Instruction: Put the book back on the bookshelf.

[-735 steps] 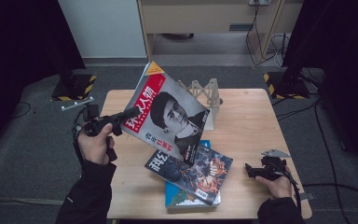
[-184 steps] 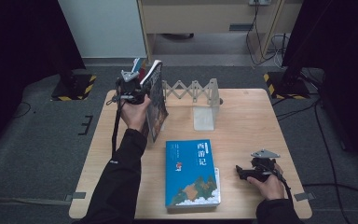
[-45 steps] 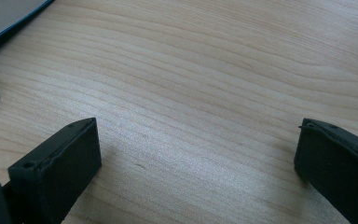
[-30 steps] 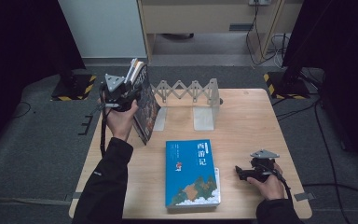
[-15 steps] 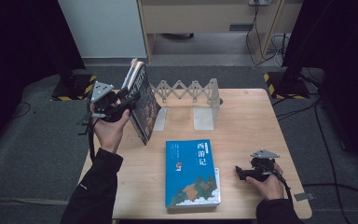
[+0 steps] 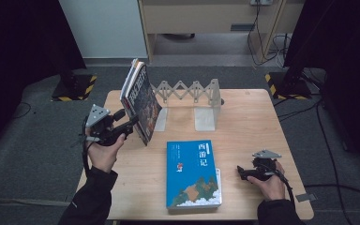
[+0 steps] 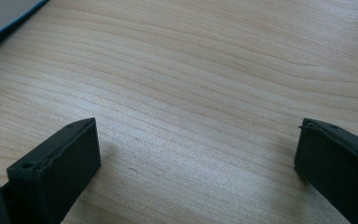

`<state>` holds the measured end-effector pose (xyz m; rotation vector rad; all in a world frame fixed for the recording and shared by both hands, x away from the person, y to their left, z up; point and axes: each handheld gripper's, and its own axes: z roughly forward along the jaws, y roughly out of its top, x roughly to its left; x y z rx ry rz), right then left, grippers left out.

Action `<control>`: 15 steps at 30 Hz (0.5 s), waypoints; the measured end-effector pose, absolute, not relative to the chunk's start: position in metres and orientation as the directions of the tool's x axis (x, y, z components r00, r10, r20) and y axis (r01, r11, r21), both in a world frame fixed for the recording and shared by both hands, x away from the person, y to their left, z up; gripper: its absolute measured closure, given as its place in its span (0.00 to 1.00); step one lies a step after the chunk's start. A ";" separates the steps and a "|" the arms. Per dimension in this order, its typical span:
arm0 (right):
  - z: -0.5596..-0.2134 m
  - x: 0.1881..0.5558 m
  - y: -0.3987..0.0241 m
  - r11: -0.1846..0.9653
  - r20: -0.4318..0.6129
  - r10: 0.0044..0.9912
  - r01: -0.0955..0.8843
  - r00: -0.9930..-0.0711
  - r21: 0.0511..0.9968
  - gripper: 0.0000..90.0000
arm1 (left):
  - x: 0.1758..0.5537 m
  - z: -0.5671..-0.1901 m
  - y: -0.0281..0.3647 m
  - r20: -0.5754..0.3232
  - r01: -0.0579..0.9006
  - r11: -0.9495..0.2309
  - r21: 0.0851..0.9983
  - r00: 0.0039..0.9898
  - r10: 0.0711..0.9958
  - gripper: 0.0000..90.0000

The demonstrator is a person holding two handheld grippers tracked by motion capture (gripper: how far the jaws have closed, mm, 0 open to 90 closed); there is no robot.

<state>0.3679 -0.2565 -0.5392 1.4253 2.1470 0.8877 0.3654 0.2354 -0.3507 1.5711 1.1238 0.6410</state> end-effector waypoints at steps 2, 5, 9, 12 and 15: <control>-0.539 0.368 -0.256 0.273 0.008 0.920 0.657 -0.391 0.702 0.01 | 0.363 -0.360 0.236 -0.140 0.351 -0.015 0.936 0.413 0.900 0.44; -0.539 0.368 -0.257 0.262 0.013 0.924 0.659 -0.381 0.705 0.03 | 0.360 -0.374 0.237 -0.149 0.371 -0.019 0.928 0.416 0.897 0.42; -0.537 0.368 -0.256 0.258 0.007 0.930 0.663 -0.368 0.703 0.10 | 0.358 -0.391 0.235 -0.166 0.400 -0.024 0.916 0.433 0.886 0.39; -0.534 0.368 -0.255 0.253 0.013 0.931 0.670 -0.365 0.698 0.16 | 0.357 -0.403 0.231 -0.177 0.422 -0.040 0.906 0.462 0.869 0.36; -0.531 0.367 -0.254 0.243 0.030 0.928 0.666 -0.371 0.706 0.17 | 0.355 -0.413 0.227 -0.160 0.428 -0.073 0.901 0.482 0.861 0.35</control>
